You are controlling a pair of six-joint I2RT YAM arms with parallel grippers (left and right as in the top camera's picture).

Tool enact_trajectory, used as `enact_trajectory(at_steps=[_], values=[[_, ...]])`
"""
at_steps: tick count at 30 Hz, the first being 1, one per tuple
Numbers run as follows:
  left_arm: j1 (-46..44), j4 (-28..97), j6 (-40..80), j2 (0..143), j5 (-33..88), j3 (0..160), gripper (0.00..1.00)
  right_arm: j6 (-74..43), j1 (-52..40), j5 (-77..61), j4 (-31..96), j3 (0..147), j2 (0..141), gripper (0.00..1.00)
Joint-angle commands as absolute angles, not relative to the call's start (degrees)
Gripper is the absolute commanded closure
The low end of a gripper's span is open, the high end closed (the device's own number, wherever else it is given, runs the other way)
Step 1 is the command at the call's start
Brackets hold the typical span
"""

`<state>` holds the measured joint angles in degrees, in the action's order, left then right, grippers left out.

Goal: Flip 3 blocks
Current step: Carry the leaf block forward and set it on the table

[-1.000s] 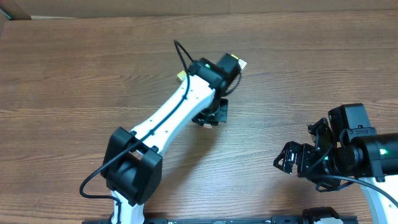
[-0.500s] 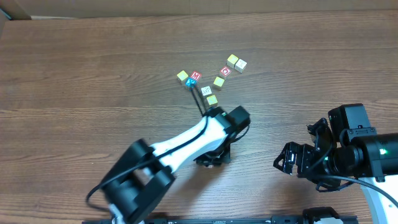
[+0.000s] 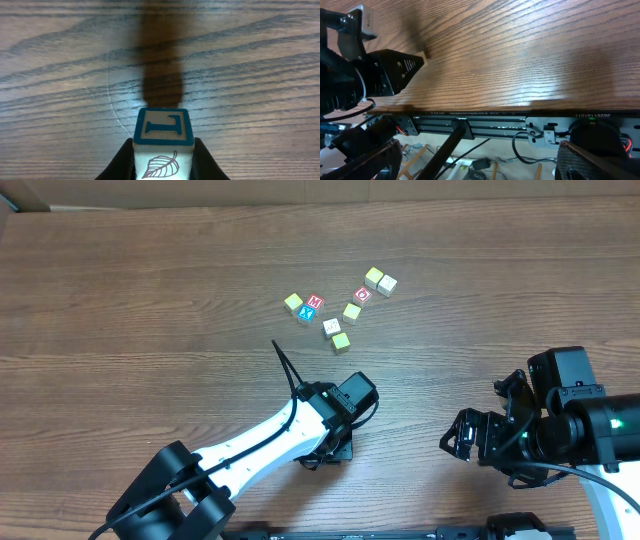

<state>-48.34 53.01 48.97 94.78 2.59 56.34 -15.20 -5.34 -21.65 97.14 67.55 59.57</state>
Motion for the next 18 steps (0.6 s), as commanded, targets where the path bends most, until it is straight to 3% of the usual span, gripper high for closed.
enact_trajectory(at_steps=[1,7,13,18], values=[[-47.75,51.79,49.84,94.85,3.90,55.48,0.80,-14.79,-5.63,-21.91,97.03,68.69,59.09,0.00],[-47.75,50.06,49.08,94.85,4.10,55.48,0.63,-14.79,-5.63,-21.91,97.01,68.69,59.09,0.00],[-47.42,50.04,48.23,94.85,4.05,55.48,0.61,-14.79,-5.63,-21.91,97.03,68.69,59.09,0.00],[-46.35,49.78,45.84,93.82,2.83,57.36,0.67,-14.79,-5.63,-21.91,97.01,68.69,59.09,0.00]])
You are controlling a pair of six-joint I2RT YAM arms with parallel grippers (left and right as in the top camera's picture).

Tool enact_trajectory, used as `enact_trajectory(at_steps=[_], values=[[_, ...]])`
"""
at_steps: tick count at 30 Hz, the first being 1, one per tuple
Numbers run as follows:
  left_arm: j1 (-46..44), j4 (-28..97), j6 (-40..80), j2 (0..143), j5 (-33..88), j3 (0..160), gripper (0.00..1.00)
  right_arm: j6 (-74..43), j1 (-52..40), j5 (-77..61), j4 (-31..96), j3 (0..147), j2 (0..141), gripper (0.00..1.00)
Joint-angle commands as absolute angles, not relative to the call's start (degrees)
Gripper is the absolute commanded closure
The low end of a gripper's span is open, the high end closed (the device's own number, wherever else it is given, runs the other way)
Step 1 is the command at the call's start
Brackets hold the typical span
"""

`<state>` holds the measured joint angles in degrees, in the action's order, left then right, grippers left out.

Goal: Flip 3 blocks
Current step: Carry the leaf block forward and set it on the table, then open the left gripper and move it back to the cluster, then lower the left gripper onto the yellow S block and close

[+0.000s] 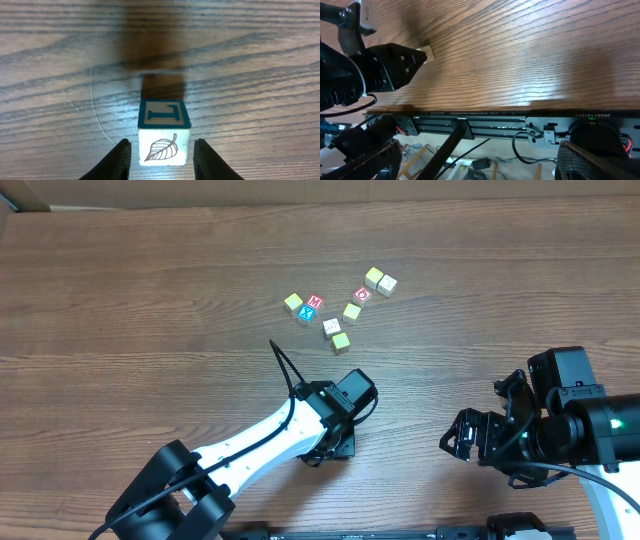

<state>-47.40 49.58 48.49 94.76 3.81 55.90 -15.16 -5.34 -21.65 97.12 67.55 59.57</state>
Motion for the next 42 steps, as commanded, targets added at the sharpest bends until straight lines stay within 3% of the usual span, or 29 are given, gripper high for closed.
enact_trajectory(at_steps=[1,3,4,5,7,14,20,24,26,28,32,42], values=[[-45.95,50.50,45.60,93.17,2.22,58.46,0.69,-14.79,-5.63,-21.91,97.03,68.69,59.09,0.00],[-45.12,52.18,45.17,91.42,0.45,61.25,0.66,-14.79,-5.63,-21.91,97.03,68.69,59.09,0.00],[-44.84,52.45,44.91,90.78,-0.30,62.35,0.55,-14.79,-5.63,-21.91,97.01,68.69,59.09,0.00],[-44.38,52.29,42.96,90.11,-0.67,63.88,0.37,-14.79,-5.63,-21.91,96.92,68.69,59.09,0.00],[-43.46,51.29,39.03,89.84,-0.62,66.11,0.28,-14.79,-5.63,-21.91,96.62,68.69,59.09,0.00],[-36.56,47.48,26.59,94.74,2.17,72.38,0.25,-14.76,-5.63,-21.91,96.23,68.69,59.09,0.00],[-31.24,48.05,25.71,106.04,7.42,80.79,0.27,-14.79,-5.63,-21.91,96.40,68.69,59.09,0.00],[-30.76,50.43,26.92,114.08,8.80,89.25,0.11,-14.79,-5.63,-21.93,96.47,68.69,59.09,0.00],[-30.83,51.88,28.49,117.71,8.40,93.86,0.12,-14.79,-5.63,-21.91,96.66,68.69,59.09,0.00],[-30.79,53.01,31.35,121.14,8.45,98.61,0.22,-14.79,-5.63,-21.91,97.01,68.69,59.09,0.00],[-30.39,53.19,36.56,124.73,8.49,103.39,0.22,-14.79,-5.63,-21.91,97.01,68.69,59.09,0.00],[-30.37,55.59,48.40,129.27,5.91,104.31,0.41,-14.74,-5.63,-21.89,96.99,68.69,59.09,0.00]])
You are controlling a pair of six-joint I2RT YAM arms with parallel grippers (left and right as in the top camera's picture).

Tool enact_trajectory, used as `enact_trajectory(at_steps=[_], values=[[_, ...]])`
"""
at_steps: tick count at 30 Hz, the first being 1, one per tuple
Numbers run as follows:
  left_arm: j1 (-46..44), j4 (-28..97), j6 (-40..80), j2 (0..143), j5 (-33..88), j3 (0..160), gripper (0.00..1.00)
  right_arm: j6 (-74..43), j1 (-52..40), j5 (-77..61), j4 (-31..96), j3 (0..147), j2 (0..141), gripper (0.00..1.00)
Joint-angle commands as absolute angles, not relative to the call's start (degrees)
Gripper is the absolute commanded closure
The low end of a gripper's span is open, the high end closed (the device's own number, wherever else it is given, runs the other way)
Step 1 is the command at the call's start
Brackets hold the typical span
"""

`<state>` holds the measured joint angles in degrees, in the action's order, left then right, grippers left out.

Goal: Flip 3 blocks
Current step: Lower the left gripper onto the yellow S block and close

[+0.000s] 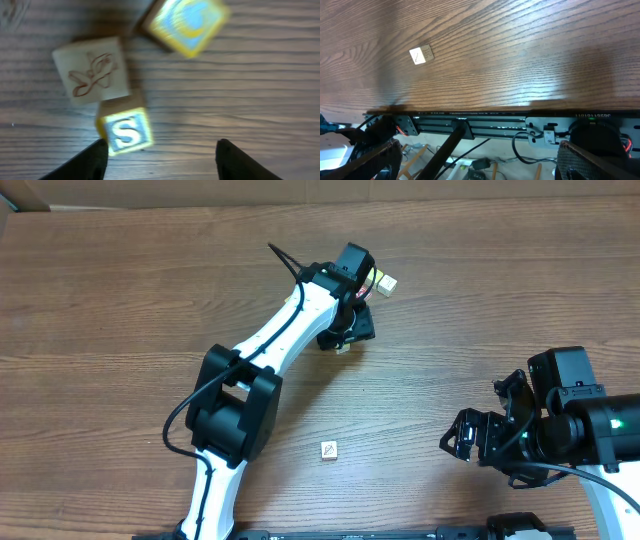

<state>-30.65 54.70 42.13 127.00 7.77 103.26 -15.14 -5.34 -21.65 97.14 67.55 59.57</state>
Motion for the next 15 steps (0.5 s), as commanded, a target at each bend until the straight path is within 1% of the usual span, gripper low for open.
enact_trajectory(at_steps=[1,9,11,13,15], values=[[-30.37,55.75,48.51,129.47,5.67,104.31,0.41,-14.74,-5.63,-21.89,97.01,68.69,59.09,0.00],[-30.33,56.14,47.79,129.64,3.84,104.31,0.44,-14.55,-5.63,-21.89,97.03,68.69,59.09,0.00],[-30.33,56.14,47.79,129.64,3.79,104.31,0.49,-14.55,-5.63,-21.89,97.03,68.69,59.09,0.00],[-30.28,56.14,47.81,129.64,3.44,104.31,0.57,-14.55,-5.63,-21.89,97.03,68.69,59.09,0.00],[-30.24,56.16,47.81,129.64,3.14,104.31,0.62,-14.55,-5.63,-21.89,97.06,68.69,59.09,0.00]])
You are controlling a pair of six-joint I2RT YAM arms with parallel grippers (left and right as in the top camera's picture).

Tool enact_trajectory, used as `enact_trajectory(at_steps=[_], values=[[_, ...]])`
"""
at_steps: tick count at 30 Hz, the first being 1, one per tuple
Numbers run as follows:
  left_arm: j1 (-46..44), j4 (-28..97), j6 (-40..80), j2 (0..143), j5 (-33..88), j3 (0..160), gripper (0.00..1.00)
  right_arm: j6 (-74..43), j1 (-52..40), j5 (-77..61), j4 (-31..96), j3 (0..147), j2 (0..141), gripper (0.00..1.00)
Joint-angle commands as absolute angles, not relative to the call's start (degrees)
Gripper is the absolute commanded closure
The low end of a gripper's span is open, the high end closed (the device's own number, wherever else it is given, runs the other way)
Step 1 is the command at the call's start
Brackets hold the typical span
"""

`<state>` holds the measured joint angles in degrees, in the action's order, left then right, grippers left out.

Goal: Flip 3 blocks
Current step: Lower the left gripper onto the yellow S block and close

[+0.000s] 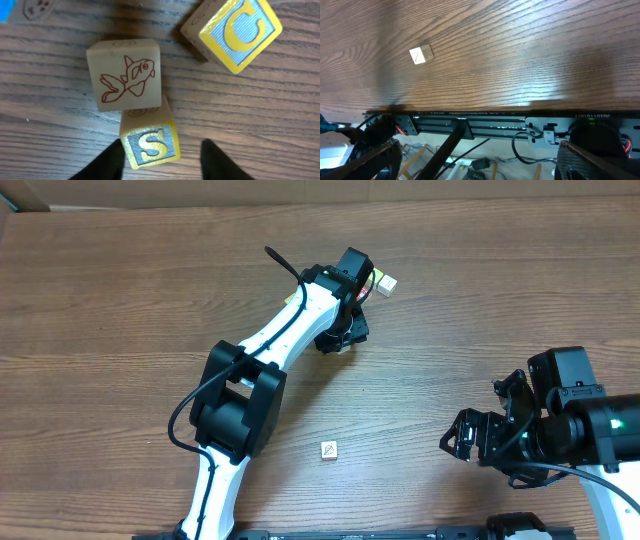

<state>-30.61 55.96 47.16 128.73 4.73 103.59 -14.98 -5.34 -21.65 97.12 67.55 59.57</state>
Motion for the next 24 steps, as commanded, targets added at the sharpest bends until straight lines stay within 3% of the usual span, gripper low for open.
enact_trajectory(at_steps=[1,9,24], values=[[-30.22,56.21,47.81,129.64,3.03,104.31,0.63,-14.55,-5.63,-21.91,97.06,68.69,59.09,0.00],[-29.50,57.43,47.81,129.64,3.01,104.31,0.70,-14.57,-5.63,-21.93,97.06,68.69,59.09,0.00],[-29.17,59.22,46.06,129.64,1.54,104.31,0.65,-14.57,-5.63,-22.00,97.06,68.69,59.09,0.00]])
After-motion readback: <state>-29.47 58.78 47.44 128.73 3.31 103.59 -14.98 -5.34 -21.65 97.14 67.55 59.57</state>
